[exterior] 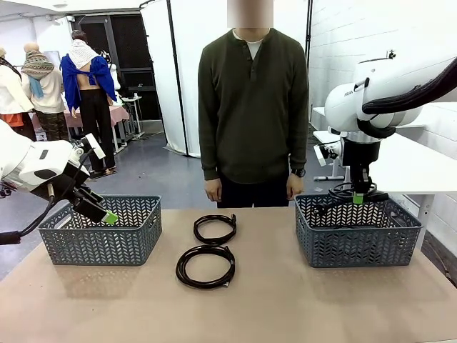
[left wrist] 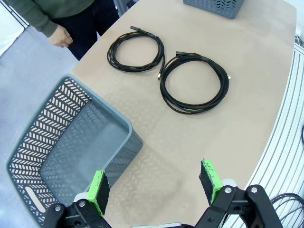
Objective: Organize the cables according to human instructions.
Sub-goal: Pick up a bundle of cables and place it in the basket indicated by the human.
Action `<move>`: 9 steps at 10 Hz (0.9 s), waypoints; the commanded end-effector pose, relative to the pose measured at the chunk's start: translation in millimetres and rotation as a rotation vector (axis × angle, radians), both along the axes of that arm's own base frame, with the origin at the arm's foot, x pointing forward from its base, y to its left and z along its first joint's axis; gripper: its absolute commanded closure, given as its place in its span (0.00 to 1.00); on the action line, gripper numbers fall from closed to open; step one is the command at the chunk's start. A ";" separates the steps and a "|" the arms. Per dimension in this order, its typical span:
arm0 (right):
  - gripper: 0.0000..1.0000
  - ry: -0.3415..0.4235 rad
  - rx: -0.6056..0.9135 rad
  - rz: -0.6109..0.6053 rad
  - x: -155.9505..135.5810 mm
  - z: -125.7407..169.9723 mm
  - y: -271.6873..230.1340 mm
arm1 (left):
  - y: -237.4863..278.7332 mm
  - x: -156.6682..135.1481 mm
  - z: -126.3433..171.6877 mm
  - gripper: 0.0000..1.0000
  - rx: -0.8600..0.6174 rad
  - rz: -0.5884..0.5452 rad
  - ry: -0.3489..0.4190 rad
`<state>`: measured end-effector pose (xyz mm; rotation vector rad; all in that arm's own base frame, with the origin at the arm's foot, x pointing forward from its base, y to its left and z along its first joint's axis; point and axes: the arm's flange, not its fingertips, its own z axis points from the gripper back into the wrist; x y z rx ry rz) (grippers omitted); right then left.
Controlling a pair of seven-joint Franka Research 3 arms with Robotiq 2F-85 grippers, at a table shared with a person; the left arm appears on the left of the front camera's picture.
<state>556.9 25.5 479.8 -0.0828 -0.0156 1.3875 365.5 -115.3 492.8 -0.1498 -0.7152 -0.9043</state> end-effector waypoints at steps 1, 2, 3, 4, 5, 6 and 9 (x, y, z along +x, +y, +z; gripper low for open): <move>0.84 -0.014 0.031 -0.001 9.2 2.3 0.0 | 0.7 1.7 -1.0 0.00 -0.015 -0.001 0.000; 0.65 -0.014 0.027 -0.002 9.3 2.2 0.0 | 0.7 1.7 -1.0 0.00 -0.015 -0.001 0.000; 0.46 -0.016 0.027 -0.008 9.9 1.2 0.3 | 0.7 1.7 -1.0 0.00 -0.015 -0.001 0.000; 0.27 -0.013 0.032 -0.012 10.2 0.2 0.5 | 0.7 1.7 -1.0 0.00 -0.015 -0.001 0.000; 0.08 -0.015 0.035 -0.018 10.1 0.0 2.2 | 0.7 1.7 -1.0 0.00 -0.015 -0.001 0.000; 0.00 -0.021 0.046 -0.036 10.8 2.9 3.3 | 0.7 1.7 -1.0 0.00 -0.015 -0.001 0.000; 0.00 -0.006 0.038 -0.048 12.6 10.8 5.6 | 0.7 1.7 -1.0 0.00 -0.015 -0.001 0.000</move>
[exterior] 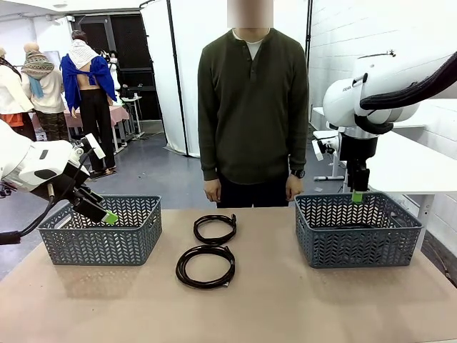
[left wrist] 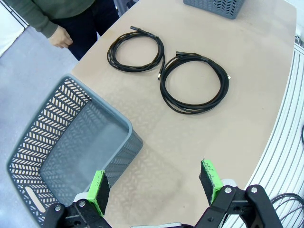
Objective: Organize the cables according to human instructions.
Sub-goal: Pick up a bundle of cables and place it in the basket indicated by the human.
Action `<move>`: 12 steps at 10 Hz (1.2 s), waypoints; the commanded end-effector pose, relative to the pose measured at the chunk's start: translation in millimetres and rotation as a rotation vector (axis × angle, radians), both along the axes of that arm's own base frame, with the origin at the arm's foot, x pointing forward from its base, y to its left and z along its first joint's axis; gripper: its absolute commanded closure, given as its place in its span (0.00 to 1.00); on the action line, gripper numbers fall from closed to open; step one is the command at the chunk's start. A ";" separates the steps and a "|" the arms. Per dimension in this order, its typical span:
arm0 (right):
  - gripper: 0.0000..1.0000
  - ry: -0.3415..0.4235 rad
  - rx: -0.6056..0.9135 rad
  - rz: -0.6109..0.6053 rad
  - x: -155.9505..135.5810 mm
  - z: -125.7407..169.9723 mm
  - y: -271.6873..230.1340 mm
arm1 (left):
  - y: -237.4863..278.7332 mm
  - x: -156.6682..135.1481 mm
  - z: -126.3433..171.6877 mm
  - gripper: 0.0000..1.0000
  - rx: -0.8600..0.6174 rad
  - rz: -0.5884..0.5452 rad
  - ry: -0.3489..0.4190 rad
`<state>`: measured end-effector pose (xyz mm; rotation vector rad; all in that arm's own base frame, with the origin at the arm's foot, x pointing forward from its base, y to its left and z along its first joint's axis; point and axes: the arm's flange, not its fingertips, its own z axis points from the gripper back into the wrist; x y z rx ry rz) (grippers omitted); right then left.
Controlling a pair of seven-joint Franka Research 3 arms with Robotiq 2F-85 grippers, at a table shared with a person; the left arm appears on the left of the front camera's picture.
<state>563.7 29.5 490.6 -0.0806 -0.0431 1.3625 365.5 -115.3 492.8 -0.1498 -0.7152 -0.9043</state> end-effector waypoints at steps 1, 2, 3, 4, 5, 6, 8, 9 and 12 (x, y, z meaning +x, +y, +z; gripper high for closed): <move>0.00 0.016 0.018 -0.027 6.1 0.3 2.2 | 0.7 1.7 -1.0 0.00 -0.015 -0.001 0.000; 0.00 0.032 0.006 -0.027 5.9 -1.4 3.5 | 0.7 1.7 -1.0 0.00 -0.015 -0.001 0.000; 0.00 0.044 -0.005 -0.079 7.2 -1.4 5.5 | 0.7 1.7 -1.0 0.00 -0.015 -0.001 0.000; 0.00 0.041 -0.014 -0.117 6.6 0.1 6.8 | 0.7 1.7 -1.0 0.00 -0.015 -0.001 0.000; 0.00 0.019 0.001 -0.027 -0.1 -2.5 1.9 | 0.7 1.7 -1.0 0.00 -0.015 -0.001 0.000; 0.00 0.019 0.001 -0.027 -0.1 -2.5 1.9 | 0.7 1.7 -1.0 0.00 -0.015 -0.001 0.000; 0.00 0.019 0.001 -0.027 -0.1 -2.5 1.9 | 0.7 1.7 -1.0 0.00 -0.015 -0.001 0.000; 0.00 0.019 0.001 -0.027 -0.1 -2.5 1.9 | 0.7 1.7 -1.0 0.00 -0.015 -0.001 0.000; 0.00 0.019 0.001 -0.027 -0.1 -2.5 1.9 | 0.7 1.7 -1.0 0.00 -0.015 -0.001 0.000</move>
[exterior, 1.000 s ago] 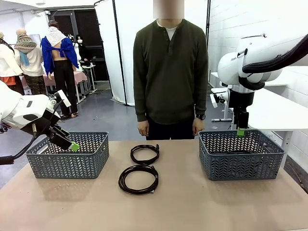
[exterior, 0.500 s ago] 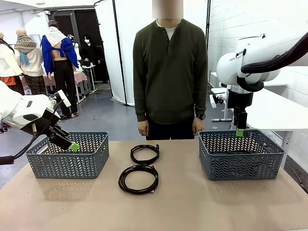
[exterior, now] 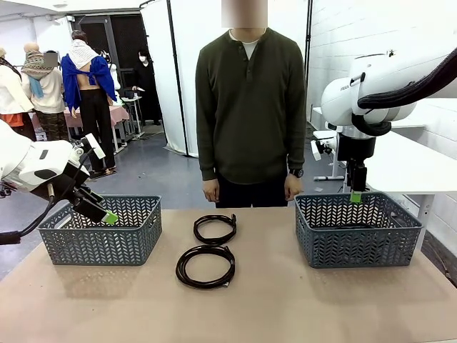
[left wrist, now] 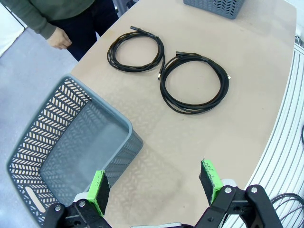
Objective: Organize the cables according to human instructions.
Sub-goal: Pick up a bundle of cables and place it in the basket indicated by the human.
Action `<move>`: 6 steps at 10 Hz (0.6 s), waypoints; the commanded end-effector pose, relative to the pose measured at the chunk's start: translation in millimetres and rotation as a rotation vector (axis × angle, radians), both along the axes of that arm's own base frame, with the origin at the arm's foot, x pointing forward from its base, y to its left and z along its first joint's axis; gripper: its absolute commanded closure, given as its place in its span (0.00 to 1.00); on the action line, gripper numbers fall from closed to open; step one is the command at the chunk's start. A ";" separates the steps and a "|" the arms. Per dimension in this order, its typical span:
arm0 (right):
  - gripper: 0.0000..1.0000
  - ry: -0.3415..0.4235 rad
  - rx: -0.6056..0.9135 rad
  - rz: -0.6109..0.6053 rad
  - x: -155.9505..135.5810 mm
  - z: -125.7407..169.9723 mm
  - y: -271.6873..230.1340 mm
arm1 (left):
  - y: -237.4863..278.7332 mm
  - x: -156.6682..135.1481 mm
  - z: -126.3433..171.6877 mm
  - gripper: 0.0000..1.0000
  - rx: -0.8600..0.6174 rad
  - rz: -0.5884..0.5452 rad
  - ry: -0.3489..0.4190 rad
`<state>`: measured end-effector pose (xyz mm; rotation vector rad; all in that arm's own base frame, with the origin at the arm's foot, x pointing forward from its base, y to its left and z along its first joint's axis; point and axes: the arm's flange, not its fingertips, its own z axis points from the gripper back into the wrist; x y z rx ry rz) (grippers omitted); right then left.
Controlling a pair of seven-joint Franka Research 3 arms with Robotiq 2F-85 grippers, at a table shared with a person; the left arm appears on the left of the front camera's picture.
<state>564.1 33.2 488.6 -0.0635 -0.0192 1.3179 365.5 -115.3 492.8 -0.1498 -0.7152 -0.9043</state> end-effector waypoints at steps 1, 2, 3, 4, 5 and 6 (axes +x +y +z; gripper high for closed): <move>0.00 0.000 0.000 0.000 0.0 0.0 0.0 | 0.7 1.7 -1.0 0.00 -0.015 -0.001 0.000; 0.00 -0.028 0.023 -0.079 -0.3 9.9 11.7 | 0.7 1.7 -1.0 0.00 -0.015 -0.001 0.000; 0.00 -0.030 0.041 -0.151 -2.7 18.8 25.5 | 0.7 1.7 -1.0 0.00 -0.015 -0.001 0.000; 0.00 -0.048 0.060 -0.180 -8.0 25.5 38.0 | 0.7 1.7 -1.0 0.00 -0.015 -0.001 0.000; 0.00 -0.067 0.093 -0.201 -14.4 30.3 48.2 | 0.7 1.7 -1.0 0.00 -0.015 -0.001 0.000; 0.00 -0.089 0.123 -0.209 -22.3 33.3 58.8 | 0.7 1.7 -1.0 0.00 -0.015 -0.001 0.000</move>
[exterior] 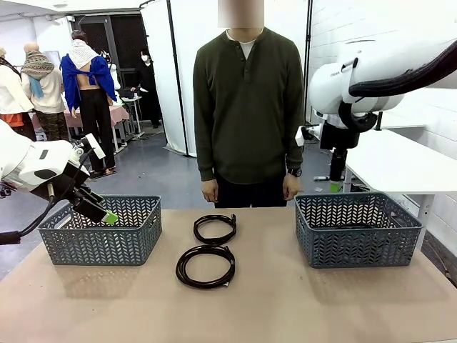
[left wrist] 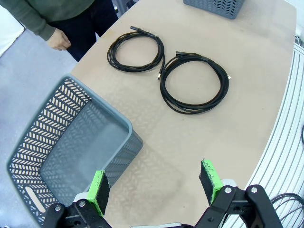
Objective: Organize the cables according to human instructions.
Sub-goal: Pick up a bundle of cables and place it in the basket indicated by the human.
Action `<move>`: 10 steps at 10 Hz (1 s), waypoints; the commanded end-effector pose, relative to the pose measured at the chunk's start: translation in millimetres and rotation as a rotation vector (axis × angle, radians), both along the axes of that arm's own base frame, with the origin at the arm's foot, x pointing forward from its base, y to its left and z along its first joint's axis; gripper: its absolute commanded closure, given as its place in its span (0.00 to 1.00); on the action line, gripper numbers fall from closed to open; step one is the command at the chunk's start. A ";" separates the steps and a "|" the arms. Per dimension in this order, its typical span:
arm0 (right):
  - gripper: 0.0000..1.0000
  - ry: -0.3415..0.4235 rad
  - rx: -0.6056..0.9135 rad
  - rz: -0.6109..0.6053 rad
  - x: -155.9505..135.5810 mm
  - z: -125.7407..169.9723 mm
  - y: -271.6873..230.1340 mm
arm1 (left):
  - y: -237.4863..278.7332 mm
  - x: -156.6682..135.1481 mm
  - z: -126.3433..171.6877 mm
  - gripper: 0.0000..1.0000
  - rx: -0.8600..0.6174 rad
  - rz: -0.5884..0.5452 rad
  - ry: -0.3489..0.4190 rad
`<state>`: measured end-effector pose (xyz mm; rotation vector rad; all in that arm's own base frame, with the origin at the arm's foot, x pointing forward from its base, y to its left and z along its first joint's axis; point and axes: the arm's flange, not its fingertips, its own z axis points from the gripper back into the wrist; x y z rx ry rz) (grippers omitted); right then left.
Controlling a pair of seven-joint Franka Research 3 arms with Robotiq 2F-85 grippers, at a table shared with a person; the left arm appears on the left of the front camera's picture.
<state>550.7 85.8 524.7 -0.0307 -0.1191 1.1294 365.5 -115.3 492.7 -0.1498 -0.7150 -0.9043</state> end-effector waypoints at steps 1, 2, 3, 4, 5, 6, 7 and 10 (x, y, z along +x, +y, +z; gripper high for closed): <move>0.00 -0.072 0.073 -0.008 -18.6 -1.7 18.4 | 0.7 1.7 -0.9 0.00 -0.015 -0.001 0.000; 0.00 -0.100 0.116 0.007 -27.8 -3.6 27.8 | 0.7 1.7 -0.9 0.00 -0.015 -0.001 0.000; 0.00 -0.118 0.144 0.022 -36.1 -8.2 36.2 | 0.7 1.7 -0.9 0.00 -0.015 -0.001 0.000; 0.00 -0.138 0.172 0.039 -44.4 -12.9 42.6 | 0.7 1.7 -0.9 0.00 -0.015 -0.001 0.000; 0.00 -0.145 0.206 0.041 -52.9 -18.0 47.8 | 0.7 1.7 -0.9 0.00 -0.015 -0.001 0.000; 0.00 -0.152 0.238 0.046 -63.0 -24.0 54.0 | 0.7 1.7 -0.9 0.00 -0.015 -0.001 0.000; 0.00 -0.150 0.274 0.058 -71.4 -30.1 57.6 | 0.7 1.7 -0.9 0.00 -0.015 -0.001 0.000; 0.00 -0.144 0.335 0.063 -88.2 -48.9 68.7 | 0.7 1.7 -0.9 0.00 -0.015 -0.001 0.000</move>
